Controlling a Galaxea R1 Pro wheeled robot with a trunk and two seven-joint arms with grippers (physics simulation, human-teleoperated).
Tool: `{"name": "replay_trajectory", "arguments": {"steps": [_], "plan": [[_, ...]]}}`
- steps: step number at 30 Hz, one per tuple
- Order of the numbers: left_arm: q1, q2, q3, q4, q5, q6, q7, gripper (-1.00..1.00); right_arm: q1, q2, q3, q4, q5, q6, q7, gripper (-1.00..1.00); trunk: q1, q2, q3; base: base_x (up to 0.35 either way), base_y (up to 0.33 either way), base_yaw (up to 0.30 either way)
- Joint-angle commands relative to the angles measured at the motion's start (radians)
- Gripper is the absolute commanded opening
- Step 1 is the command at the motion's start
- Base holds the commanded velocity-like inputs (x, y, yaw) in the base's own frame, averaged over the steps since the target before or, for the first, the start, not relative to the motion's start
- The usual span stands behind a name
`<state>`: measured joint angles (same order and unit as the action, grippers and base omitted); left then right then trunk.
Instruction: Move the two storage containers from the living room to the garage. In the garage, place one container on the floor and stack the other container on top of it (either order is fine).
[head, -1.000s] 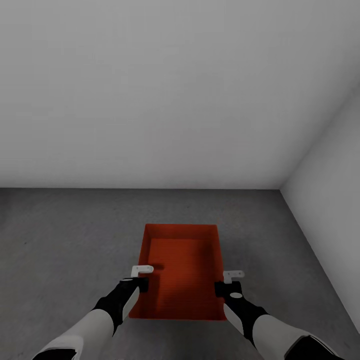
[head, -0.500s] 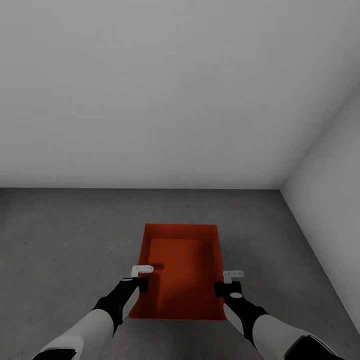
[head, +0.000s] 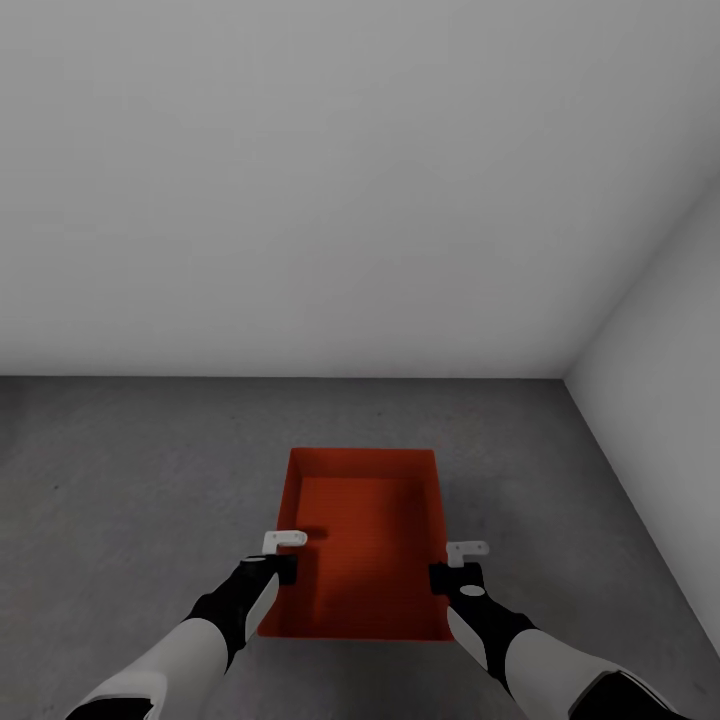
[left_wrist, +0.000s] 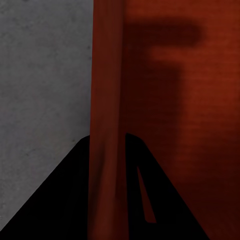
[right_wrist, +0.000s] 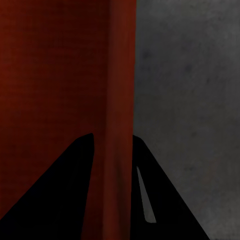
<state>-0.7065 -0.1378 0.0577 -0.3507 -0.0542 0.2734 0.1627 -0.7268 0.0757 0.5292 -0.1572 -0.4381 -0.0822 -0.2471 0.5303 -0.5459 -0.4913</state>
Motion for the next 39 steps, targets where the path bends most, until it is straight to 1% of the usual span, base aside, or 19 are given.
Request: {"name": "replay_trajectory", "arguments": {"steps": [1,11,20,39], "plan": [[-0.001,0.000,0.019,-0.054,-0.018,0.007,0.003,-1.00,0.000,0.000,0.011,0.016,-0.019,-0.005,-0.001,-1.00,0.000,-0.001,-0.001,0.000,0.007,0.000],[-0.001,0.000,0.018,-0.054,-0.018,0.007,0.003,-1.00,0.000,0.001,0.011,0.016,-0.019,-0.005,0.000,-1.00,0.000,-0.001,-0.001,0.000,0.001,0.008],[-0.001,0.000,0.017,-0.054,-0.018,0.007,0.003,-1.00,0.000,0.000,0.011,0.016,-0.019,-0.005,0.000,-1.00,0.000,-0.001,-0.001,0.000,0.000,0.157],[-0.001,0.000,0.016,-0.054,-0.018,0.007,0.003,-1.00,0.000,-0.001,0.011,0.016,-0.019,-0.005,0.000,-1.00,0.000,-0.001,-0.001,0.000,0.000,0.006]]}}
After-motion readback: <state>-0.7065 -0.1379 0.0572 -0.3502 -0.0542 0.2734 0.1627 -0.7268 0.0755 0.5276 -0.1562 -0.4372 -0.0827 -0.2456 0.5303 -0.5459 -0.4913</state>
